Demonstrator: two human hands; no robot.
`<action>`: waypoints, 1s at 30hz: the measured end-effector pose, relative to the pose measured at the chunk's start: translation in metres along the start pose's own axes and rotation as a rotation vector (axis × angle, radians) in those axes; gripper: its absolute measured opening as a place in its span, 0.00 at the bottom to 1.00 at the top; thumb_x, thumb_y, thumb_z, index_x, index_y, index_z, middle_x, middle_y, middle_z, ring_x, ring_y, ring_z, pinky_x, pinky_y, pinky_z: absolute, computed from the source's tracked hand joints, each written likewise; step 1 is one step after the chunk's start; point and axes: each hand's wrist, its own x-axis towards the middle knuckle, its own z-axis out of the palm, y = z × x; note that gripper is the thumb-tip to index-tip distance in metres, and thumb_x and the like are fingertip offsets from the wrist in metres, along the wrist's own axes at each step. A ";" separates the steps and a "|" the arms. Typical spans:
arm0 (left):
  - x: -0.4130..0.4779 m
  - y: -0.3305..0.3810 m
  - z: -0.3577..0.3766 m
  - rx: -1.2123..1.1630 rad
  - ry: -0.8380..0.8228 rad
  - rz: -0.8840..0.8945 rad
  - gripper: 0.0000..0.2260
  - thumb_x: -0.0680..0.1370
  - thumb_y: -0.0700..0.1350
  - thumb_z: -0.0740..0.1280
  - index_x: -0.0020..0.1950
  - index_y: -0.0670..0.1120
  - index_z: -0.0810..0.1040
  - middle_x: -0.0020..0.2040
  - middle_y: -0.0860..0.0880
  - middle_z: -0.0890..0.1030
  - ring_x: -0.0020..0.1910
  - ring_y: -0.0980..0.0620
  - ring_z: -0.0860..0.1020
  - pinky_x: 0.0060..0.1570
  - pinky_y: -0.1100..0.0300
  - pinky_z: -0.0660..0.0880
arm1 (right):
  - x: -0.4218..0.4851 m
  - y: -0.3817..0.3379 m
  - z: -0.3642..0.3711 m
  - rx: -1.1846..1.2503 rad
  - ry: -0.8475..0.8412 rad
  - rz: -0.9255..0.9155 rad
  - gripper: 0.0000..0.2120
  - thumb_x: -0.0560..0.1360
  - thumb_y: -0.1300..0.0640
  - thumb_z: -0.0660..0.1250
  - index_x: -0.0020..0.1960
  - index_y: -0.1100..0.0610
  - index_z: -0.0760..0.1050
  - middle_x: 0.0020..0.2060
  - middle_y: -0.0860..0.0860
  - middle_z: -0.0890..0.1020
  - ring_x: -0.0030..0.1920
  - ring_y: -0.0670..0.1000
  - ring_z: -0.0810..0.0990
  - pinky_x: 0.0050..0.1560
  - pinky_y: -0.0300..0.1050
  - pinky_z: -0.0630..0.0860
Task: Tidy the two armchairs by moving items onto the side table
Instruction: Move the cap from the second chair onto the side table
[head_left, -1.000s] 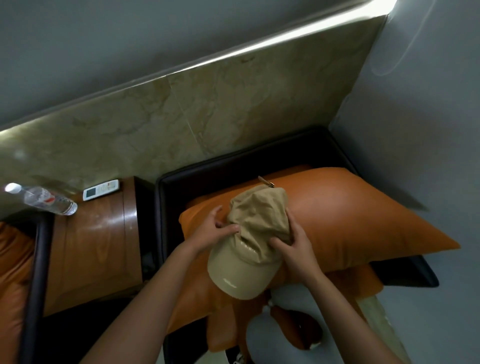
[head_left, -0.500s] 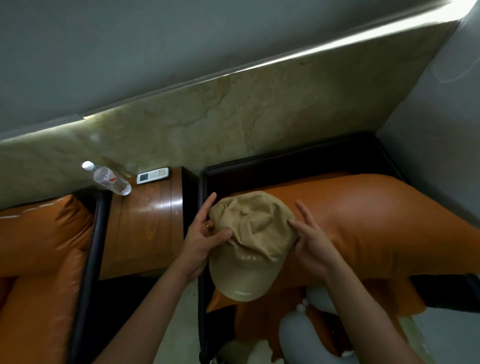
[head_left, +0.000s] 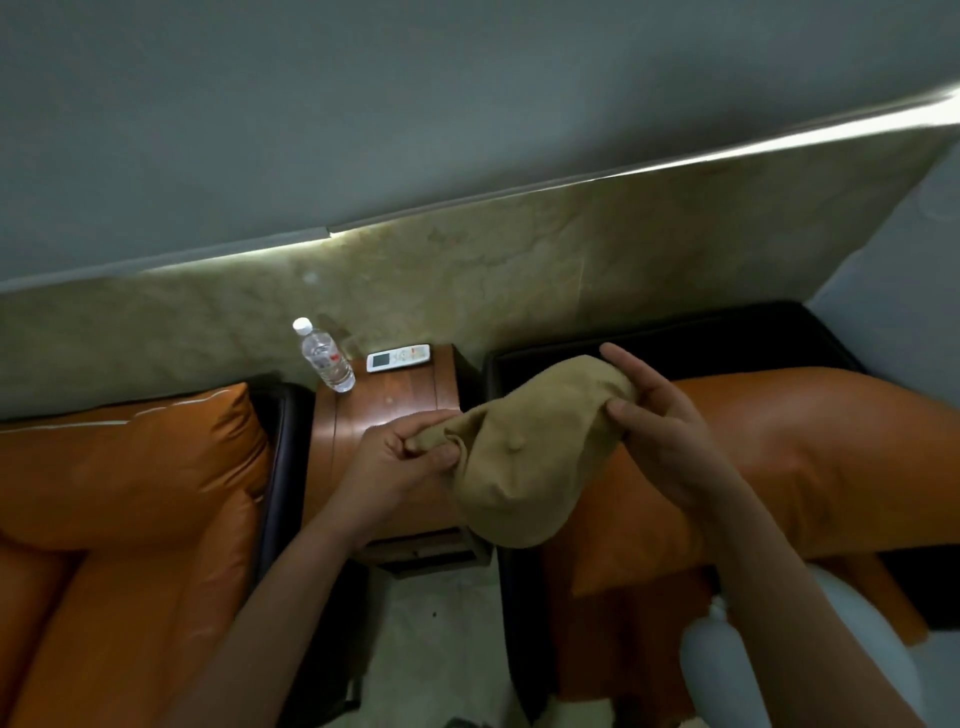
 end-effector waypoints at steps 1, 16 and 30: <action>-0.003 0.002 -0.007 0.029 0.054 0.027 0.12 0.72 0.44 0.76 0.55 0.49 0.86 0.52 0.46 0.87 0.51 0.52 0.84 0.49 0.61 0.79 | -0.001 0.000 0.009 -0.117 -0.033 0.004 0.33 0.69 0.59 0.77 0.72 0.47 0.74 0.66 0.49 0.79 0.66 0.51 0.79 0.58 0.43 0.79; -0.003 0.018 -0.045 -0.196 0.255 -0.092 0.11 0.83 0.45 0.62 0.47 0.53 0.83 0.49 0.52 0.85 0.48 0.56 0.82 0.41 0.63 0.79 | 0.018 0.006 0.057 -0.479 0.126 -0.184 0.07 0.81 0.59 0.66 0.49 0.61 0.80 0.51 0.53 0.80 0.50 0.49 0.80 0.49 0.41 0.78; -0.007 0.059 -0.045 -0.040 -0.003 0.002 0.15 0.73 0.47 0.76 0.60 0.50 0.84 0.58 0.45 0.85 0.55 0.51 0.84 0.50 0.61 0.79 | 0.033 0.006 0.101 0.117 0.237 0.073 0.13 0.83 0.57 0.63 0.65 0.53 0.80 0.58 0.57 0.84 0.60 0.57 0.83 0.59 0.53 0.81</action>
